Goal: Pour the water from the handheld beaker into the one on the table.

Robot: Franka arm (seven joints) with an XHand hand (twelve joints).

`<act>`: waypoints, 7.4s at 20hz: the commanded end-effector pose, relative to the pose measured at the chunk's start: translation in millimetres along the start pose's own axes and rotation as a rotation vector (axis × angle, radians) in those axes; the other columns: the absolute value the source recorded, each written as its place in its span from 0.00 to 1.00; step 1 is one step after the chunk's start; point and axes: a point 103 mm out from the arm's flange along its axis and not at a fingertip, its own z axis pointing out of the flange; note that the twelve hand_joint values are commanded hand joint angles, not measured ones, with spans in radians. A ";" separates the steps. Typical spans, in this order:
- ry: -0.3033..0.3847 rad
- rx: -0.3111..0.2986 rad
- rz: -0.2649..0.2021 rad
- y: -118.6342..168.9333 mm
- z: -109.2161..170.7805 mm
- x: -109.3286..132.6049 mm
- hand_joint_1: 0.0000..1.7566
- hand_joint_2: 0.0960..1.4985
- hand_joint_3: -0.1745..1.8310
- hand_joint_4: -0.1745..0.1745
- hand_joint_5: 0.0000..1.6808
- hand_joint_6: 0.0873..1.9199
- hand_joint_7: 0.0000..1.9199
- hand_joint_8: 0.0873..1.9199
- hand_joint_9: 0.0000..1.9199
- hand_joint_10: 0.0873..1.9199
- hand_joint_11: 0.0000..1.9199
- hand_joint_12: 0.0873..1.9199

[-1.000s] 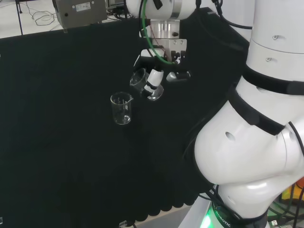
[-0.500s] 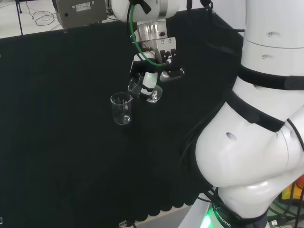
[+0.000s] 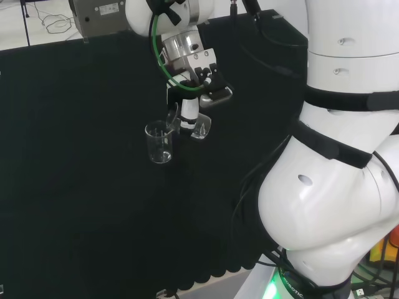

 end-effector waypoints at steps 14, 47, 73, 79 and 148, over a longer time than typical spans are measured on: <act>-0.098 0.050 0.049 -9.9 -23.1 17.6 0.80 0.24 0.62 0.02 0.66 0.49 0.67 0.46 0.76 0.40 0.59 0.40; -0.247 0.190 0.179 -4.2 -38.2 43.3 0.75 0.26 0.62 0.05 0.69 0.49 0.70 0.44 0.78 0.42 0.59 0.41; -0.270 0.262 0.221 1.3 -44.8 50.8 0.75 0.26 0.62 0.05 0.69 0.48 0.71 0.44 0.77 0.43 0.60 0.41; -0.277 0.277 0.222 -0.1 -45.1 53.4 0.75 0.26 0.62 0.04 0.69 0.48 0.71 0.44 0.77 0.43 0.60 0.41; -0.363 0.342 0.308 0.0 -52.8 68.0 0.75 0.26 0.61 0.08 0.68 0.48 0.70 0.44 0.77 0.44 0.59 0.42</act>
